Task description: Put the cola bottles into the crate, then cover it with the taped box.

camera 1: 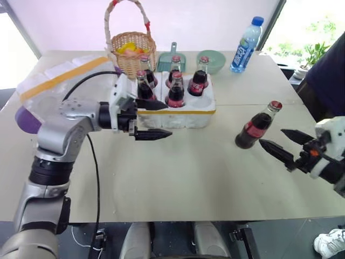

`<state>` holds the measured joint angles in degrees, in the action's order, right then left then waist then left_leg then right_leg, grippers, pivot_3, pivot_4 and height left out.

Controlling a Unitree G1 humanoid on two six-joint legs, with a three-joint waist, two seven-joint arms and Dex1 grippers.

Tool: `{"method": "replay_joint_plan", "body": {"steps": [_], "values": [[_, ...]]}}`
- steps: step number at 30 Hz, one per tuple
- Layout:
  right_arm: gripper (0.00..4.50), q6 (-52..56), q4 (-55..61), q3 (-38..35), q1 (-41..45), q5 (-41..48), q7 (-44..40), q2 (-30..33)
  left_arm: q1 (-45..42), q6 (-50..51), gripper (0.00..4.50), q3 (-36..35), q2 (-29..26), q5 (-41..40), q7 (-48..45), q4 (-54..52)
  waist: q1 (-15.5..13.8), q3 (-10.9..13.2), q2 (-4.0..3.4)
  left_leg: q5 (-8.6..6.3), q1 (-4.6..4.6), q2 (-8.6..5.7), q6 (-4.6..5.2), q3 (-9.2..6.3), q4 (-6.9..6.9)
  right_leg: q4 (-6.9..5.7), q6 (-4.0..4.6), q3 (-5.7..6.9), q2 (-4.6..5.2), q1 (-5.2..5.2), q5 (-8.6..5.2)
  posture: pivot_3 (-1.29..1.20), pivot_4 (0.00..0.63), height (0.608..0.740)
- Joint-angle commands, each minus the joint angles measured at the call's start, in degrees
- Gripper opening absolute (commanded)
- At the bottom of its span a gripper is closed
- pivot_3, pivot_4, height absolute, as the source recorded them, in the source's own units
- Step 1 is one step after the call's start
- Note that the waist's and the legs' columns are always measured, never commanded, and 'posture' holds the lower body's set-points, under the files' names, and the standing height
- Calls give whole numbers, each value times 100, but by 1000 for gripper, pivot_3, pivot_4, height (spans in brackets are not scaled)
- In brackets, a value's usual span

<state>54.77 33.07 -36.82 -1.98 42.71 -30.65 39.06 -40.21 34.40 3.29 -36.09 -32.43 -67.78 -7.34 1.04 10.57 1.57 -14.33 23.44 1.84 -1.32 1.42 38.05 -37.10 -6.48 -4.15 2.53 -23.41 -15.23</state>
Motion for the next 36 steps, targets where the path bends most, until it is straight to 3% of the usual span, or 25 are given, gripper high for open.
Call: {"method": "replay_joint_plan", "body": {"steps": [1,9,20,23,25,29,36], "values": [[4500,-217,-119,288,247,-74,250,-115,-144,-156,4491,-6,83,63,147,-164,-1,0,-1,0,0,0,0,0,0,0,0,0,0,0,0,0,150,740],[4500,-770,-857,1065,624,-508,442,-400,-132,-171,4491,48,220,107,313,-208,0,0,-1,0,0,-1,0,0,0,2,-1,0,0,2,0,0,150,740],[4500,-1383,-2110,1360,1299,-849,461,-583,-161,-124,4491,30,206,85,352,-204,1,1,-3,0,0,-1,0,1,-1,2,-1,-1,-1,0,0,0,150,740],[3581,-1494,-2194,1423,1414,-846,397,-599,-212,-159,4500,43,224,117,360,-142,-4,2,-4,0,0,0,0,0,-1,1,-1,1,-1,0,0,0,150,740],[2743,-1495,-2072,1427,1427,-763,331,-579,-211,-159,4500,30,216,117,362,-130,-7,2,-4,0,1,-1,0,0,-1,2,-2,0,-1,0,0,0,150,740],[2775,-1385,-1765,1271,1661,-410,199,-463,-133,-46,4500,-126,122,46,434,-128,12,7,-12,0,1,0,0,0,-2,2,-2,0,-1,0,0,0,150,740],[2775,-1017,-1822,1523,3364,156,-12,-130,146,73,4500,-559,-229,-23,635,-82,161,45,-71,0,6,0,0,1,-7,-5,-3,-5,-3,-16,1,0,150,740]]}}
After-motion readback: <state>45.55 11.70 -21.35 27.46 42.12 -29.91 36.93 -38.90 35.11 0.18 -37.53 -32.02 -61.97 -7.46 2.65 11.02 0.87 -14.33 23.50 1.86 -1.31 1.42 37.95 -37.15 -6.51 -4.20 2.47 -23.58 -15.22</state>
